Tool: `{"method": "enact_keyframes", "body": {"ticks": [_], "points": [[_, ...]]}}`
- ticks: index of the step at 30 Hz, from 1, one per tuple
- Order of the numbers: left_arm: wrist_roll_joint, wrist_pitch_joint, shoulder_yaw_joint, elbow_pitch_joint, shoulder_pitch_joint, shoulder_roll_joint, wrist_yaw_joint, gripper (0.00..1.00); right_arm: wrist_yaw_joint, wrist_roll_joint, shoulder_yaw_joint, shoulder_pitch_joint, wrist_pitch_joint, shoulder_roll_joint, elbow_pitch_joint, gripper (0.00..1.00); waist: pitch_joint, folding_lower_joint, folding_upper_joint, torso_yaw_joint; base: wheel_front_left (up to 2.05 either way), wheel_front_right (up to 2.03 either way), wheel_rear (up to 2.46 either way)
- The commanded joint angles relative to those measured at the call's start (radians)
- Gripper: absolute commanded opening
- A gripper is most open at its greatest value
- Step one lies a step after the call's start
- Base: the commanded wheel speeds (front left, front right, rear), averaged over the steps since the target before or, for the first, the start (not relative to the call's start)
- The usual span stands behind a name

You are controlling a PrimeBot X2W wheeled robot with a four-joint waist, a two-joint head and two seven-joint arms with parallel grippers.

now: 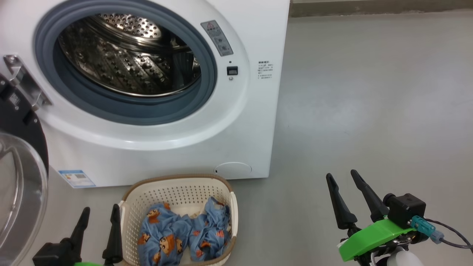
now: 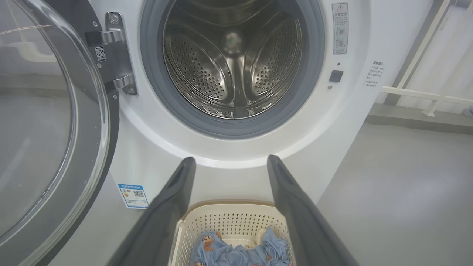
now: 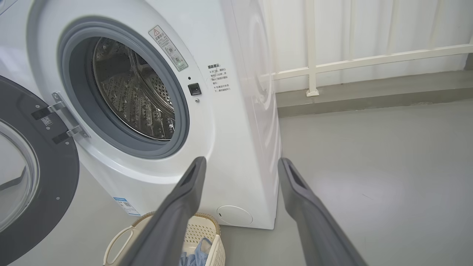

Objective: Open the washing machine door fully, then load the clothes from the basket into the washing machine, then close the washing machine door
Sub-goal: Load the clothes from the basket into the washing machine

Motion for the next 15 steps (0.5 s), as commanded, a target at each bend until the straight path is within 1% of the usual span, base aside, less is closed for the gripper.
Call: {"method": "enact_keyframes", "body": {"ticks": [1, 4, 7, 15], "points": [[0.014, -0.006, 0.035, -0.025, -0.039, 0.011, 0.002, 1.0, 0.002, 0.001, 0.024, -0.023, -0.01, 0.004, -0.021, 1.0, 0.0, 0.0, 0.0, 0.002, 1.34, -1.34, 0.0], [0.024, -0.006, 0.031, -0.019, -0.036, 0.01, -0.002, 1.0, 0.002, -0.001, 0.026, -0.023, -0.008, 0.004, -0.021, 1.0, -0.001, 0.0, 0.0, 0.004, 1.07, -1.07, 0.0], [0.029, -0.006, 0.03, -0.014, -0.035, 0.008, -0.006, 1.0, 0.002, -0.001, 0.027, -0.023, -0.006, 0.004, -0.022, 1.0, -0.001, 0.0, 0.0, 0.006, 0.66, -0.66, 0.0], [0.039, -0.006, 0.028, -0.005, -0.039, 0.007, -0.013, 1.0, 0.002, -0.002, 0.028, -0.026, -0.003, 0.004, -0.025, 1.0, 0.002, 0.0, 0.0, 0.008, 0.09, -0.09, 0.0]]}}
